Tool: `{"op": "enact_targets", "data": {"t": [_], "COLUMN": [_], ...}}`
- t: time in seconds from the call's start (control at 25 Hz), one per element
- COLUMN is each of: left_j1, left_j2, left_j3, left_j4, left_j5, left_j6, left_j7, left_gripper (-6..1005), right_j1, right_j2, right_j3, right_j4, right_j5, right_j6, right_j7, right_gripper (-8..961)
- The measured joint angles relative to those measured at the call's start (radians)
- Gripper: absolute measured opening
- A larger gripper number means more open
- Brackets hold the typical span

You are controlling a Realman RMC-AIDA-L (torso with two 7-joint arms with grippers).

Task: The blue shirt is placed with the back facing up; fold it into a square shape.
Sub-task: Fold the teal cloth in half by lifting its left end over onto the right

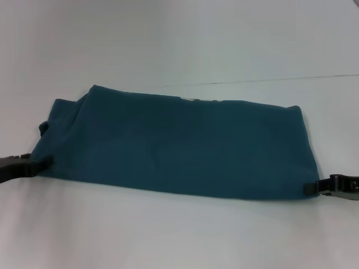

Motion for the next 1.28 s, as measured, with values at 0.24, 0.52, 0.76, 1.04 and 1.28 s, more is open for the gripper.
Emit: {"op": "enact_targets", "data": {"t": [0.24,0.52,0.76,1.04,1.28], "left_j1": [-0.001,0.001,-0.003,-0.003,0.007], "left_j2": [-0.001,-0.001,-0.001,-0.003,-0.011], "left_j3": [0.000,0.000,0.000,0.000,0.000], "left_j4": [0.002,0.006,0.009,0.024,0.084], "left_j5": [0.011,0.022,0.034,0.035,0.093], "left_j6": [-0.002,-0.008,-0.013,-0.012,0.016], "left_j7": [-0.003,-0.008,-0.015,-0.019,-0.089], "left_gripper": [558,369,3,1,1], "right_j1": [0.000,-0.003,-0.006,-0.006,-0.001], "right_j2": [0.003,0.004,0.005,0.005,-0.008], "right_j3": [-0.003,0.001,0.002,0.003,0.006], "right_j4": [0.000,0.001,0.005,0.005,0.001], "right_j5": [0.000,0.000,0.000,0.000,0.001], "right_j6": [0.000,-0.003,-0.001,0.006,0.009], "right_j7": [-0.001,-0.008,-0.011,-0.016,-0.019], "right_gripper": [49,54,58,64,68]}}
